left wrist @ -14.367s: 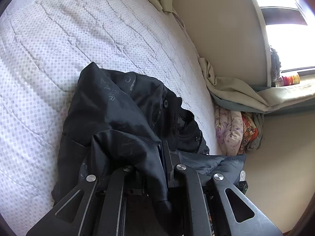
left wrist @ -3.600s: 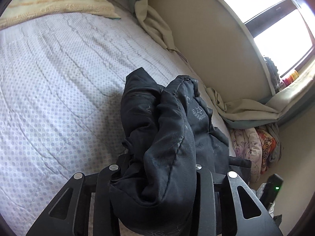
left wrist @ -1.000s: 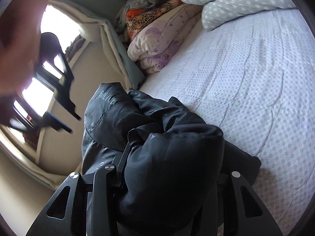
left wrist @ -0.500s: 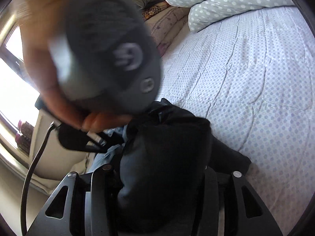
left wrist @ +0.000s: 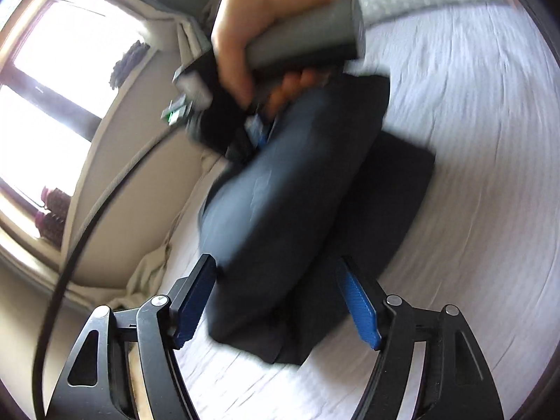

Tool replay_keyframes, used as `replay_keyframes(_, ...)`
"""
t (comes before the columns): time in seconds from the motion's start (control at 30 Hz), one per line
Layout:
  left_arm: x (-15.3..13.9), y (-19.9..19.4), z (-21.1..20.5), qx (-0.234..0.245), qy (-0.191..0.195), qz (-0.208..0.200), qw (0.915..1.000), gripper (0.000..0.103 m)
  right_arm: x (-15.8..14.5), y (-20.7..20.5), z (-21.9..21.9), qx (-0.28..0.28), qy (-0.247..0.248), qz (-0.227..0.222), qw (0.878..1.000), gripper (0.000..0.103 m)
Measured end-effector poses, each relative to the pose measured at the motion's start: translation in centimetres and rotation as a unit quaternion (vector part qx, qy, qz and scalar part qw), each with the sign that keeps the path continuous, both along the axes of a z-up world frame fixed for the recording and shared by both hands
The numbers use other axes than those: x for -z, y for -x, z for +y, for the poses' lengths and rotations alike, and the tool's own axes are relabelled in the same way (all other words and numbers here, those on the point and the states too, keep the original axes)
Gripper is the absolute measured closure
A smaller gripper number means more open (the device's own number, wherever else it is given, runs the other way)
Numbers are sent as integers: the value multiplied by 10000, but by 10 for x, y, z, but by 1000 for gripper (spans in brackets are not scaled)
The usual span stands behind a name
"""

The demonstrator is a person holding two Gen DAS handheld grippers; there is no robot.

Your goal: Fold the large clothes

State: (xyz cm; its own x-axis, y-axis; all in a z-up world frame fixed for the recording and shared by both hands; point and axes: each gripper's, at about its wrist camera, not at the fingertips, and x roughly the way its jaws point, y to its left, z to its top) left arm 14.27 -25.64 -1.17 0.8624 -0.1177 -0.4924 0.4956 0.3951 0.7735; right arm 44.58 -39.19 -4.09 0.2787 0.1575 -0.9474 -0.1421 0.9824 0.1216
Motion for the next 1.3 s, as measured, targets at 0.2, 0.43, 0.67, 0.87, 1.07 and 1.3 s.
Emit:
replay_keyframes(0.2, 47, -7, 33, -331, -1551, -860, 9836, 24, 0, 4, -1, 149, -76, -189, 9997, 102)
replay_keyframes(0.43, 81, -42, 79, -990, -3066, -2041, 9244, 15, -2, 24, -15, 244, -125, -395, 9988, 102)
replay_keyframes(0.67, 59, -126, 120, -2291, -2945, -2037, 9051, 15, -4, 35, -12, 318, 67, -655, 9973, 103)
replay_keyframes(0.87, -53, -149, 129, -2919, 741, -202, 9534, 18, -2, 43, -8, 372, 203, -860, 9954, 103)
replay_keyframes(1.07, -92, -153, 98, -1519, 4172, 3287, 8336, 52, 2, 59, -7, 530, 244, -1339, 9893, 103)
replay_keyframes(1.3, -39, -160, 70, -1644, 3860, 3336, 8442, 53, 6, 75, -24, 802, -288, -1672, 9822, 103)
